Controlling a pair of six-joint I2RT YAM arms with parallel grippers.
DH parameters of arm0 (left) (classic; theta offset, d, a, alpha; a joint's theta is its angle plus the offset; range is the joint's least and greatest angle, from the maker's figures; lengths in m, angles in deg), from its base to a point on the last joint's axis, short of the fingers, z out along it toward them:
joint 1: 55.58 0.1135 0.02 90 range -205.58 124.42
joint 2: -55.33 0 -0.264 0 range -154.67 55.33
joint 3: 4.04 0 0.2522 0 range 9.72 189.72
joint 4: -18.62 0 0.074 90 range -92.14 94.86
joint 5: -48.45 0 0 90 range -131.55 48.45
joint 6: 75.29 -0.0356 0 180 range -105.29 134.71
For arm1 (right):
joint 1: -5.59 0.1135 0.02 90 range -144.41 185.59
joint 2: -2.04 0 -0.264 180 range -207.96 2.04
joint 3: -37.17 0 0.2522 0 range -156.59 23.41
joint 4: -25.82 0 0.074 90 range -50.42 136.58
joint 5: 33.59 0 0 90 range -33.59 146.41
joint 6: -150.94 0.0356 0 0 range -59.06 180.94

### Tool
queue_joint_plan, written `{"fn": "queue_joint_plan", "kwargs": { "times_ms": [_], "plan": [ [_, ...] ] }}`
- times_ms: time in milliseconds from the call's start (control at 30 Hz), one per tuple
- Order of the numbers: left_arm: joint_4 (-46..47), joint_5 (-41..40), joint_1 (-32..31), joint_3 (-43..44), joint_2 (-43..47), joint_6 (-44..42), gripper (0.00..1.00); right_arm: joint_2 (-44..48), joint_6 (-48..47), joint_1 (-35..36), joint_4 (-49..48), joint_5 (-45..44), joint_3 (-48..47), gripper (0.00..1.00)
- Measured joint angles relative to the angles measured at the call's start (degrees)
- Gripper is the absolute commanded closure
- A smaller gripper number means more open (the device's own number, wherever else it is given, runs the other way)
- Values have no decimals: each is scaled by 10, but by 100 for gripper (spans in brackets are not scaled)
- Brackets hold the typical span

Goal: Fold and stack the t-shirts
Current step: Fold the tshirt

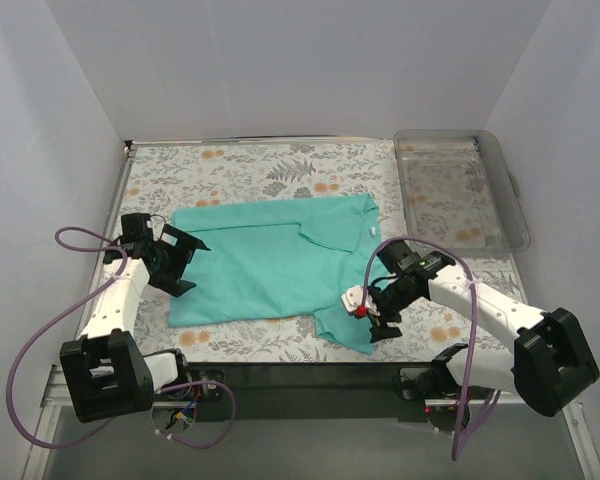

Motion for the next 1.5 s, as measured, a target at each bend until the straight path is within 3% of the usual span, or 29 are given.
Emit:
{"fn": "queue_joint_plan", "kwargs": {
  "times_ms": [300,567,1400,1500],
  "plan": [
    [-106,-50,0,21,34,3,7,21,-56,32,9,-59,64,44],
    [-143,-71,0,21,37,12,8,38,-62,89,5,-66,78,55],
    [-159,-81,0,9,47,19,10,81,-16,159,-77,-92,144,67],
    [-159,-81,0,8,47,19,10,79,-9,166,-87,-92,145,72]
  ]
}}
